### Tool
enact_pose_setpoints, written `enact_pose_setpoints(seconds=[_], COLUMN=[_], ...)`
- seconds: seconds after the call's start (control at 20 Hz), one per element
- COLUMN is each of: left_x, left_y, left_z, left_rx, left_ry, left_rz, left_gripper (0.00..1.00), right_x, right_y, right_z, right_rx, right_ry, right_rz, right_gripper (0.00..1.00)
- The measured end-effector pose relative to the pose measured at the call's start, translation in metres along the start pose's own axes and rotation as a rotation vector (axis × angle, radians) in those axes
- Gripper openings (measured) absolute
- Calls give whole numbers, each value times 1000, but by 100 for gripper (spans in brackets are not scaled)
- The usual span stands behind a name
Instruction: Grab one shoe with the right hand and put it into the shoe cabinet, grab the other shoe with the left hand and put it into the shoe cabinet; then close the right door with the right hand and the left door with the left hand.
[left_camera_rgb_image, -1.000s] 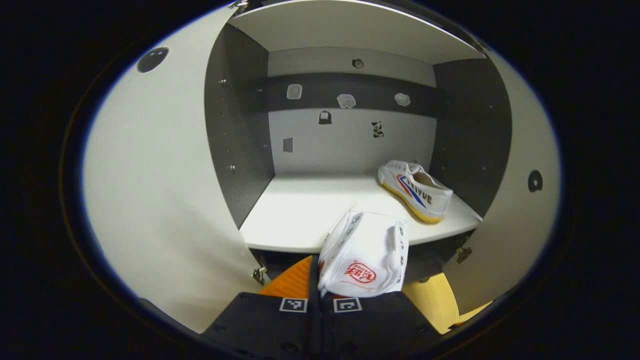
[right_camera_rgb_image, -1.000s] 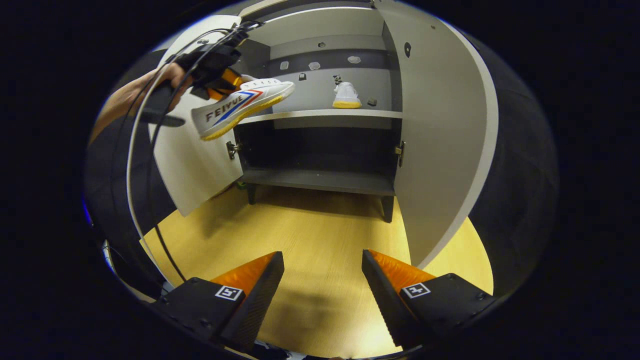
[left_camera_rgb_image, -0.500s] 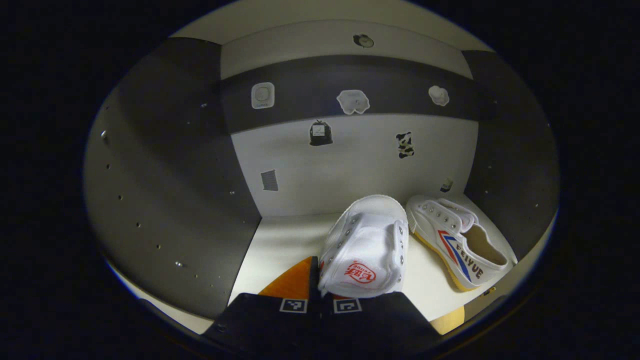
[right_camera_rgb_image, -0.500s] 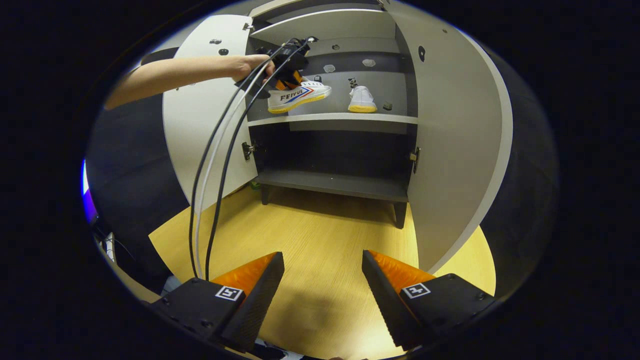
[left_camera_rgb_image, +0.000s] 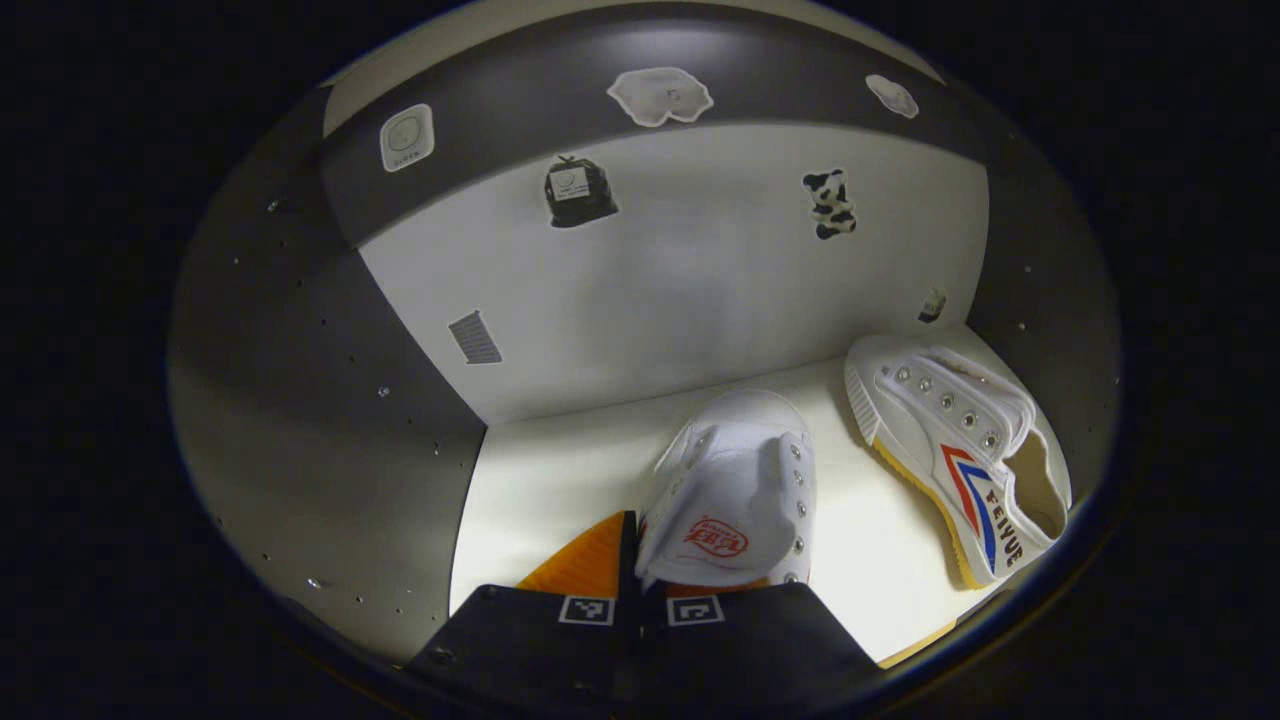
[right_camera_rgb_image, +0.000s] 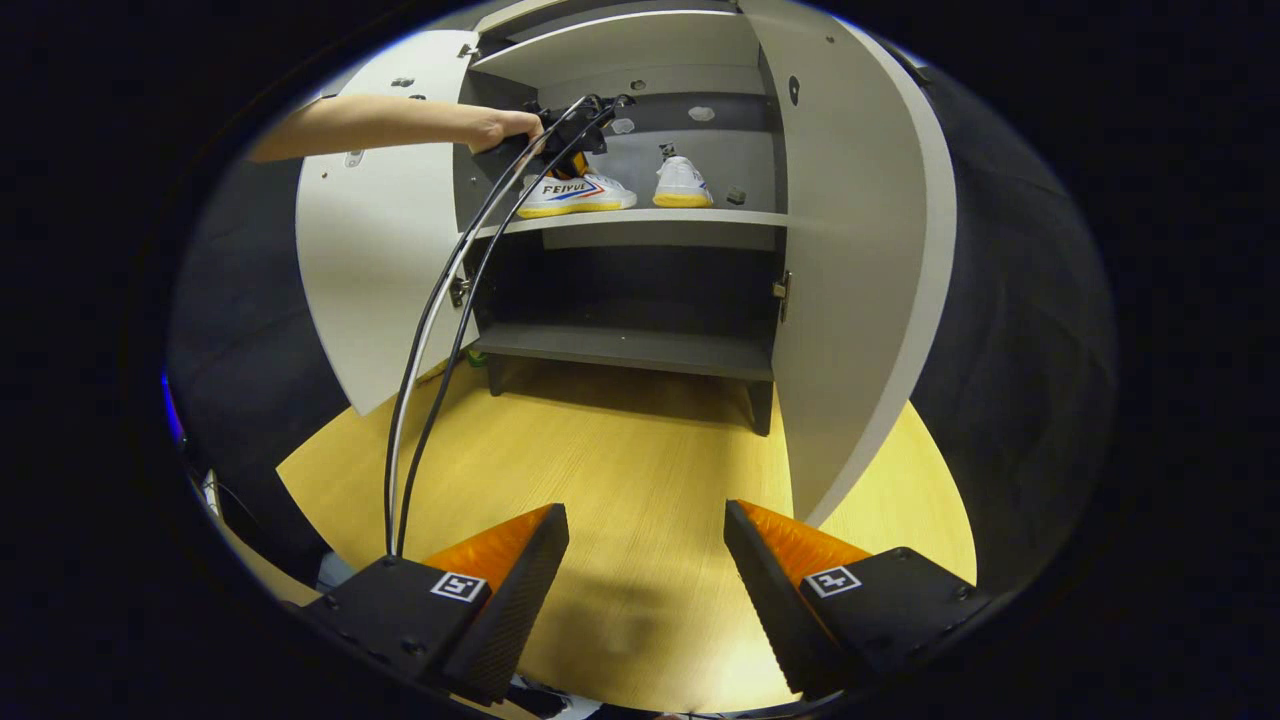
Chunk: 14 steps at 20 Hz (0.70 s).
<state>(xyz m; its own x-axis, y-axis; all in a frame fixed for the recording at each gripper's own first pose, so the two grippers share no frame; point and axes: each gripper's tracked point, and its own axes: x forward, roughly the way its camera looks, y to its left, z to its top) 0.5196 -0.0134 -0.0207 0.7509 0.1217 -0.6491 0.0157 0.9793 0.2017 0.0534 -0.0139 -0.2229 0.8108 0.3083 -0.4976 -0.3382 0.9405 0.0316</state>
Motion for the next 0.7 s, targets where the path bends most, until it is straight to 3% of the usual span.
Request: enact_pose_setpoints(seconds=[0.15, 0.25, 0.3, 0.45, 0.5, 0.55, 0.7], left_x=[-12, -29, -41, -77, -94, -114, -178], left_y=[-4, -2, 4, 7, 5, 2, -10], left_z=[-8, -8, -7, -6, -8, -10, -23], left_rx=[22, 51, 78, 127, 116, 100, 81], left_ry=[21, -26, -58, -133, -172, -213, -370], left_rz=[-22, -34, -25, -33, -43, -50, -94], left_gripper=[7, 15, 23, 77, 88, 96, 96], right_x=[-3, -5, -7, -10, -13, -16, -35], right_y=[-6, -4, -4, -4, -5, -6, -5], right_z=[3, 5, 7, 19, 26, 34, 58], right_rx=[2, 0, -8, -21, -23, -26, -45], right_ry=[-12, -14, -20, -47, -60, -75, -129], right_rz=[-24, -23, -28, -52, -64, -79, -112], right_gripper=[99, 99, 99, 99, 100, 99, 99])
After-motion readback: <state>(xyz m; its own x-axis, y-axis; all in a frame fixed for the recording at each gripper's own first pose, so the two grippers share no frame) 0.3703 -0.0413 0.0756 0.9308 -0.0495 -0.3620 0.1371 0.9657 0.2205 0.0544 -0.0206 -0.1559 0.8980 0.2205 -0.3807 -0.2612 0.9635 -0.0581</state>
